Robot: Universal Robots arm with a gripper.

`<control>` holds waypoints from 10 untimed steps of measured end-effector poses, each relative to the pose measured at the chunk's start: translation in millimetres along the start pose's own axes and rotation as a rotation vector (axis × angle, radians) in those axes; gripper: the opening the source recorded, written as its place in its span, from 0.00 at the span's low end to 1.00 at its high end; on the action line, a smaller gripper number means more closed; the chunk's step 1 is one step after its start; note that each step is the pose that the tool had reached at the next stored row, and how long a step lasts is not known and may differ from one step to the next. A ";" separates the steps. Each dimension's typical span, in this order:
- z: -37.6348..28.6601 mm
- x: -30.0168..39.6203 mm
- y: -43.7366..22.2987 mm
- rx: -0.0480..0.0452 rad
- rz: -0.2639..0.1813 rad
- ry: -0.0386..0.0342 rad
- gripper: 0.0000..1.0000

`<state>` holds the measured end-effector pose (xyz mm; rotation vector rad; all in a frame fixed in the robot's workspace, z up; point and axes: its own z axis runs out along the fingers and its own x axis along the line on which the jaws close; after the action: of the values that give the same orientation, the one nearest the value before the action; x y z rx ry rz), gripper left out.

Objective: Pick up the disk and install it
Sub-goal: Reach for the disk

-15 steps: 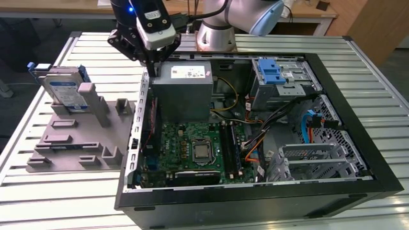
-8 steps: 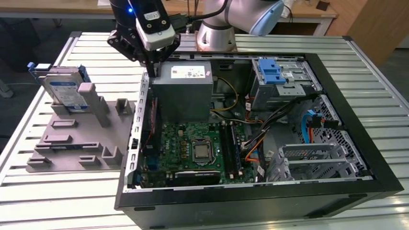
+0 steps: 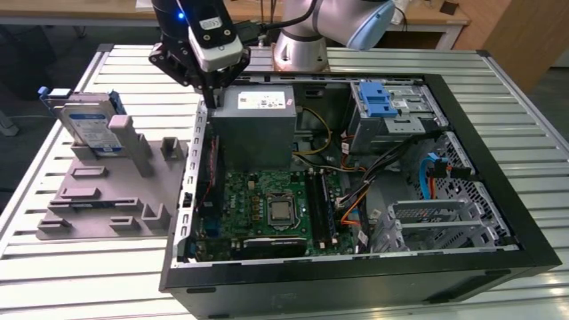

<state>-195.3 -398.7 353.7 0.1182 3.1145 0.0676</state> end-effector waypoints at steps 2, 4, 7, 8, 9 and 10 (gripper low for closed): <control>0.3 0.2 0.0 0.0001 0.000 0.0001 0.11; 0.8 0.5 -0.1 0.0000 0.000 0.0000 0.11; 1.3 0.7 -0.1 0.0000 0.000 0.0001 0.11; 1.5 0.9 -0.1 0.0001 0.000 0.0001 0.11; 1.7 0.9 -0.1 0.0000 0.000 0.0001 0.11; 1.8 1.0 -0.1 0.0000 0.000 0.0001 0.11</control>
<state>-196.3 -398.6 351.9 0.1181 3.1146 0.0675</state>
